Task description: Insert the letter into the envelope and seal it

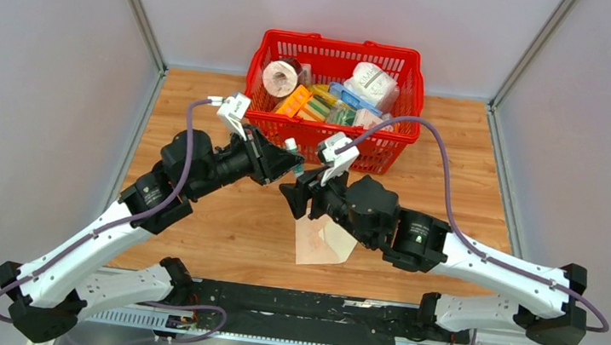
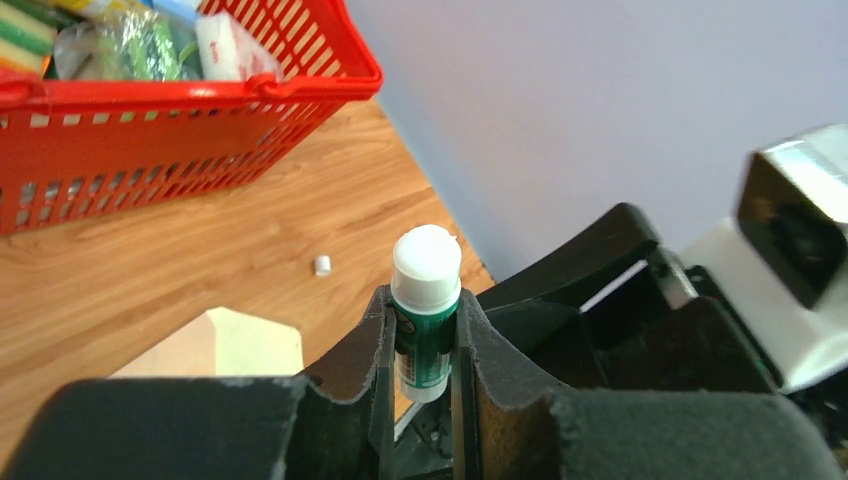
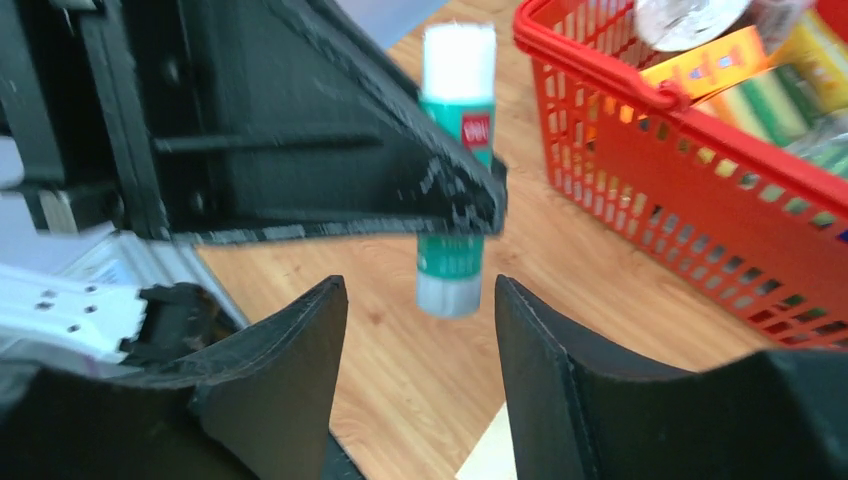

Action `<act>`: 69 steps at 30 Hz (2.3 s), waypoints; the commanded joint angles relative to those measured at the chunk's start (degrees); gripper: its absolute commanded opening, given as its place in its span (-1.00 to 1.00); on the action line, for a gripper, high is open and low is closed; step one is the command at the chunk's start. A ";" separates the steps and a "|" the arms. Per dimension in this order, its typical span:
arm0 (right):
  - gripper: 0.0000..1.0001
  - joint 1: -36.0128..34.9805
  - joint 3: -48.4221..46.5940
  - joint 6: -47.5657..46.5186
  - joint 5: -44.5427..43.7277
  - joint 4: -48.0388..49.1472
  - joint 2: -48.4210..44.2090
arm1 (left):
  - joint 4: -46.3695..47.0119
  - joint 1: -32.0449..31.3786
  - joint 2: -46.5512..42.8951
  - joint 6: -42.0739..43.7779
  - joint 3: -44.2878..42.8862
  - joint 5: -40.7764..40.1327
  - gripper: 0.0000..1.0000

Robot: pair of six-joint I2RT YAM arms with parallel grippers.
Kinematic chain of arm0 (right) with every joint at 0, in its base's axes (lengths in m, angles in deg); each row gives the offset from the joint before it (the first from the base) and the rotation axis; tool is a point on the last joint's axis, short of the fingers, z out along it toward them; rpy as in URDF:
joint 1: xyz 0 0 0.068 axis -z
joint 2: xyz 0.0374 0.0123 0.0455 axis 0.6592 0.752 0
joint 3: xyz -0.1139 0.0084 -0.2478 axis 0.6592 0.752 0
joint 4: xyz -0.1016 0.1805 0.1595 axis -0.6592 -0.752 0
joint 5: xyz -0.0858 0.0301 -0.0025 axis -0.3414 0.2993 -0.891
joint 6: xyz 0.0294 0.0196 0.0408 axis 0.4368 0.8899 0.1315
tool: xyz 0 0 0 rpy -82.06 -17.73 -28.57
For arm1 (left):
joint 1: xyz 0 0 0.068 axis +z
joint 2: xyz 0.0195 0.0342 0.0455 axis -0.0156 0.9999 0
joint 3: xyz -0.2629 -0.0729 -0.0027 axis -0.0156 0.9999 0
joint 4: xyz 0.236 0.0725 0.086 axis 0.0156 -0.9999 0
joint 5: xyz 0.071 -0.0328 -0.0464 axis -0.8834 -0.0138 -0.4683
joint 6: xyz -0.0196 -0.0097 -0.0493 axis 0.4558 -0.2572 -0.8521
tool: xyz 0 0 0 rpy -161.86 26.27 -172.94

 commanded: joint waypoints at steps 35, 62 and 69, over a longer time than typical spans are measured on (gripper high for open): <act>-0.11 2.81 5.43 10.07 34.63 20.98 -4.76 | 21.80 0.18 -3.32 1.66 5.53 19.84 -1.00; 0.17 -3.17 -12.59 4.09 -20.15 -5.41 10.08 | 4.81 0.27 -2.80 -5.63 3.59 -10.67 -1.00; -0.58 -3.08 -11.71 1.90 -19.11 -2.43 9.12 | 4.99 0.18 -3.15 -6.33 4.20 -9.27 -1.00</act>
